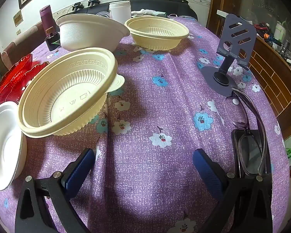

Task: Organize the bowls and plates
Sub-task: 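Move the left gripper toward the large red scalloped plate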

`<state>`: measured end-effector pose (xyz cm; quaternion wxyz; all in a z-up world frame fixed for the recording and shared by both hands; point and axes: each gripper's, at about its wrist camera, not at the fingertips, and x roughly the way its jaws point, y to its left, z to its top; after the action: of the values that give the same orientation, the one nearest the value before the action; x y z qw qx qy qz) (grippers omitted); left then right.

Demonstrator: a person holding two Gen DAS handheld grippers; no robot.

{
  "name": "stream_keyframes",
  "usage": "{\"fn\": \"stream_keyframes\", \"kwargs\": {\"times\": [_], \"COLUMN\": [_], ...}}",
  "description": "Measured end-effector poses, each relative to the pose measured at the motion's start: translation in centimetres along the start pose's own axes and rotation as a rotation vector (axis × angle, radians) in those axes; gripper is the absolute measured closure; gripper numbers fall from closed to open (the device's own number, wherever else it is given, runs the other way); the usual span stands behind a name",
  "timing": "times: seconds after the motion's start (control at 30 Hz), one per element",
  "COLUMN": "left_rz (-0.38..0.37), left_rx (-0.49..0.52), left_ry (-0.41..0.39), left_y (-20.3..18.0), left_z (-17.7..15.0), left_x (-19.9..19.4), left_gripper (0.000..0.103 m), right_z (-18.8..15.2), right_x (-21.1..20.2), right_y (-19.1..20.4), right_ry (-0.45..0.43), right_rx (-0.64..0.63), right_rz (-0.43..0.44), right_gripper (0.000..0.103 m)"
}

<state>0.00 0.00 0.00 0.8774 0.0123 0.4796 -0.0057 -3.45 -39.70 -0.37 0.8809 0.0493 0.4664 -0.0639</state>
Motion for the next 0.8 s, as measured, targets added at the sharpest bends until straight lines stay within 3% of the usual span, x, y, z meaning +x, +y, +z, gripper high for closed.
{"fn": "stream_keyframes", "kwargs": {"times": [0.27, 0.4, 0.63, 0.73, 0.8], "left_rz": [0.007, 0.0, -0.036, -0.039, -0.033], "left_rx": [-0.006, -0.008, 0.005, -0.004, -0.005], "left_ry": [0.002, 0.068, 0.08, 0.078, 0.064], "left_y": [-0.2, -0.1, -0.4, -0.3, -0.2], "left_z": [0.0, 0.2, -1.9, -2.6, -2.9], "left_x": [-0.1, -0.1, -1.6, -2.4, -3.1], "left_gripper": [0.0, 0.0, 0.0, 0.0, 0.0], "right_z": [0.0, -0.1, -0.7, -1.2, -1.3], "right_x": [0.0, -0.1, -1.6, -2.8, -3.9], "right_y": [-0.1, 0.1, -0.4, -0.1, 0.4], "right_ry": [0.002, 0.026, 0.117, 0.115, 0.099], "right_rx": [0.015, 0.015, 0.046, 0.055, 0.044], "right_rz": [-0.013, 0.001, 0.115, 0.159, 0.164], "right_gripper": [0.001, 0.001, 0.001, 0.005, 0.013]}}
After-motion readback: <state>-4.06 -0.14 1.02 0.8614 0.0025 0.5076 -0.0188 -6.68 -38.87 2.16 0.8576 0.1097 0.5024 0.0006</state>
